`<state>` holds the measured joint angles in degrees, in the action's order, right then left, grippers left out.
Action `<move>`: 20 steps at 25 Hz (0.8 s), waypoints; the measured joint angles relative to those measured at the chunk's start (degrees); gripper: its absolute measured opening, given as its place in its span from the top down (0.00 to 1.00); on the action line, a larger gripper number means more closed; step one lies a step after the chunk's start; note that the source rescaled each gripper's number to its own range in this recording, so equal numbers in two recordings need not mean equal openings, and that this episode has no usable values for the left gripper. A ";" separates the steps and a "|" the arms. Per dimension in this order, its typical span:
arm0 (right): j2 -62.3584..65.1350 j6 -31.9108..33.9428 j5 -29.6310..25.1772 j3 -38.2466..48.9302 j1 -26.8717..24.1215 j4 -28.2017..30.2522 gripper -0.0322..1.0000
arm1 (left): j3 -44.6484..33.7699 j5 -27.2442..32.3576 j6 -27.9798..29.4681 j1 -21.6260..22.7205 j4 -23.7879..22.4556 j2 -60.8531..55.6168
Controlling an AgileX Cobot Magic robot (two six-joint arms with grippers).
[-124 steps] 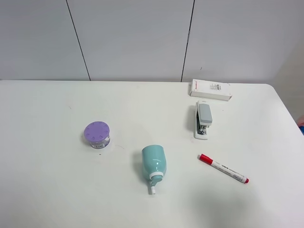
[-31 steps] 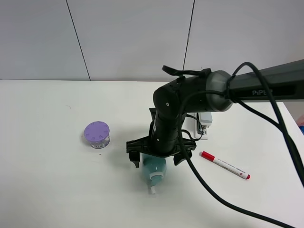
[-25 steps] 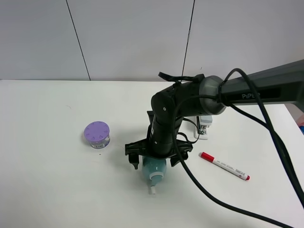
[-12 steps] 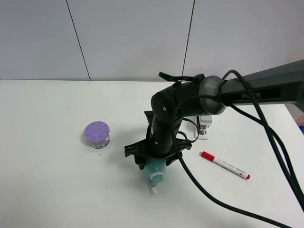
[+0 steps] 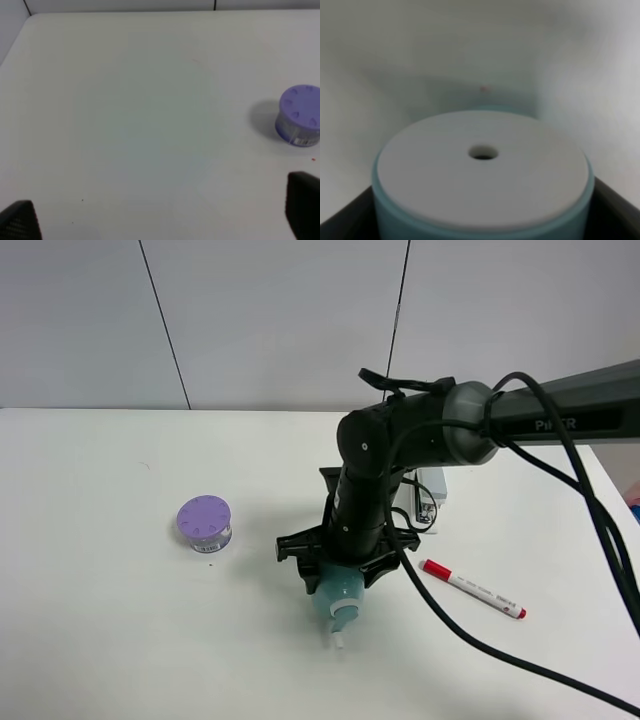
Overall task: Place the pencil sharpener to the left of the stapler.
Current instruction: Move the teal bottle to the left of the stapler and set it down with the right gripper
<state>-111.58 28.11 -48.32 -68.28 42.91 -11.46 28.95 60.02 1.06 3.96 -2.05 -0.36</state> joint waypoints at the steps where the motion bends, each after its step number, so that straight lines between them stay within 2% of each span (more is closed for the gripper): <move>1: 0.14 0.00 -0.51 -0.09 -0.61 -0.06 0.95 | 0.00 0.00 0.00 0.00 0.00 0.00; 4: 0.19 0.00 -2.56 -1.96 -2.94 0.16 0.95 | 0.00 0.00 0.00 0.00 0.00 0.00; 13: 0.14 -1.02 -9.59 -15.00 -13.16 2.85 0.95 | 0.00 0.00 0.00 0.00 0.00 0.00; 20: -0.99 -2.48 -10.66 -16.95 -18.66 4.06 0.95 | 0.00 0.00 0.00 0.00 0.00 0.00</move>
<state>-112.57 25.63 -58.97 -85.23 24.25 -7.40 28.95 60.02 1.06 3.96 -2.05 -0.36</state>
